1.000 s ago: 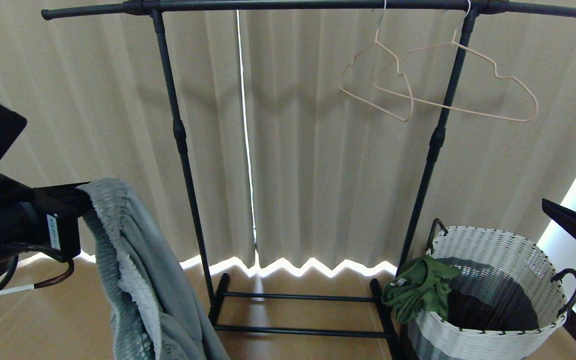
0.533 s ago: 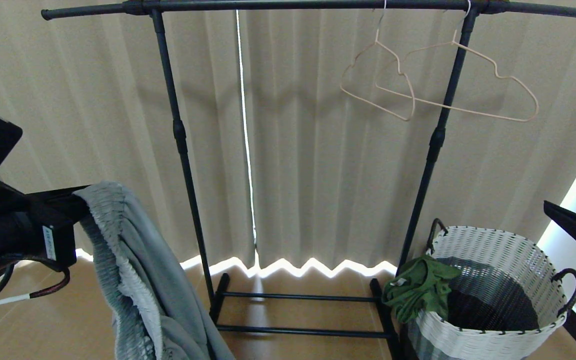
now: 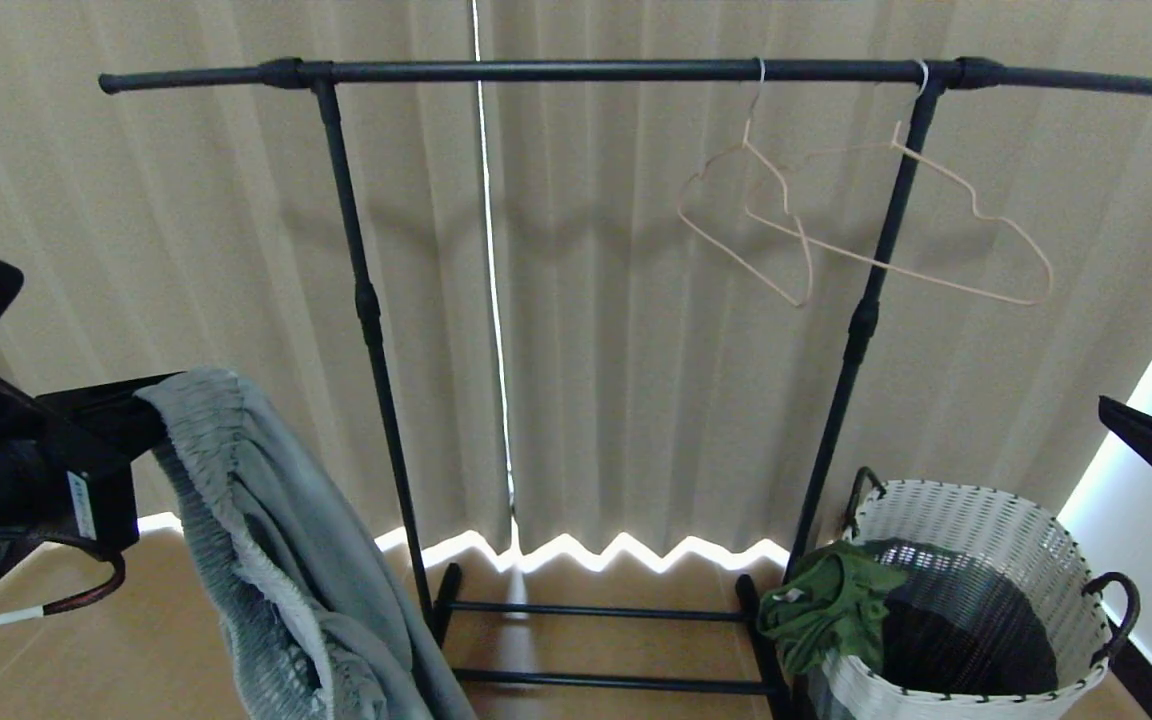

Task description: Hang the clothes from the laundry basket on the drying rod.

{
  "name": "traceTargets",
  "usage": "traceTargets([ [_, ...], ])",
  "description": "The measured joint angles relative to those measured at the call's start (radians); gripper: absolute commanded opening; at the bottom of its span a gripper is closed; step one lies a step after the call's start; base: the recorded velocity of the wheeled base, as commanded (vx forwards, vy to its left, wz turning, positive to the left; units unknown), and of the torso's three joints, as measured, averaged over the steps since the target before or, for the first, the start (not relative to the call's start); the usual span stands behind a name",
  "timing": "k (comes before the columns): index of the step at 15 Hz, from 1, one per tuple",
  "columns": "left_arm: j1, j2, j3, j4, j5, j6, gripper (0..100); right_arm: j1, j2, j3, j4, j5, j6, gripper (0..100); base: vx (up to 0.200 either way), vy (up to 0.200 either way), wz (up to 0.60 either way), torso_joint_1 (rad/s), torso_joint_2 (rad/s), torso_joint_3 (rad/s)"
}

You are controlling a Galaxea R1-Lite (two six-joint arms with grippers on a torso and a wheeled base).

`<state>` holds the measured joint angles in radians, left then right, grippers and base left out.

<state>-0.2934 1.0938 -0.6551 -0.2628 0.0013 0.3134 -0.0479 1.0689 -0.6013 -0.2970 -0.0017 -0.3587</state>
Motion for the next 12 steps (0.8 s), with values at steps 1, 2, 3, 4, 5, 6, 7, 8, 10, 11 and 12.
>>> traceTargets([
  [1, 0.001, -0.001, 0.001, 0.002, 0.0, 0.0, 0, -0.003, 0.0, 0.001, 0.002, 0.0, 0.0, 100, 0.0, 0.0, 0.0, 0.036, -0.5, -0.261],
  [2, 0.0, -0.001, 0.001, 0.003, 0.0, -0.001, 0, -0.004, 0.001, 0.002, 0.003, 0.0, 0.0, 100, 0.0, 0.0, 0.0, 0.163, -0.5, -0.256],
  [3, 0.0, -0.003, 0.002, 0.001, 0.001, -0.001, 0, -0.005, 0.001, 0.003, 0.001, 0.0, 0.0, 100, 0.0, 0.0, 0.0, 0.251, -0.48, -0.251],
  [4, 0.0, -0.003, 0.002, 0.003, 0.001, -0.001, 0, -0.006, 0.002, 0.003, 0.001, 0.0, 0.0, 100, 0.0, 0.0, 0.0, 0.413, -0.5, -0.261],
  [5, 0.0, -0.003, 0.001, 0.002, 0.001, -0.001, 0, -0.006, 0.004, 0.002, 0.0, 0.001, 0.0, 100, 0.0, 0.0, 0.0, 0.359, -0.46, -0.271],
  [6, 0.001, -0.003, 0.002, 0.004, 0.001, -0.001, 0, -0.006, 0.007, 0.002, 0.003, 0.002, 0.0, 100, 0.0, 0.0, 0.0, 0.315, -0.45, -0.266],
  [7, 0.0, -0.003, 0.002, 0.003, 0.001, -0.002, 0, -0.006, 0.009, 0.002, 0.002, 0.002, 0.0, 100, 0.0, 0.0, 0.0, 0.266, -0.47, -0.271],
  [8, 0.0, -0.003, 0.002, 0.003, 0.001, -0.002, 0, -0.006, 0.011, 0.003, 0.001, 0.003, 0.0, 100, 0.0, 0.0, 0.0, 0.237, -0.5, -0.242],
  [10, 0.001, -0.003, 0.001, 0.003, 0.001, -0.002, 0, -0.006, 0.02, 0.003, 0.0, 0.007, 0.003, 100, 0.0, 0.0, 0.0, 0.244, -0.49, -0.263],
  [11, 0.001, -0.003, 0.001, 0.003, 0.002, -0.001, 0, -0.006, 0.027, 0.003, 0.0, 0.007, 0.003, 100, 0.0, 0.0, 0.0, 0.251, -0.51, -0.271],
  [12, 0.005, -0.004, 0.001, 0.002, 0.003, -0.001, 0, -0.006, 0.036, 0.002, -0.001, 0.013, 0.004, 100, 0.0, 0.0, 0.0, 0.261, -0.51, -0.261],
])
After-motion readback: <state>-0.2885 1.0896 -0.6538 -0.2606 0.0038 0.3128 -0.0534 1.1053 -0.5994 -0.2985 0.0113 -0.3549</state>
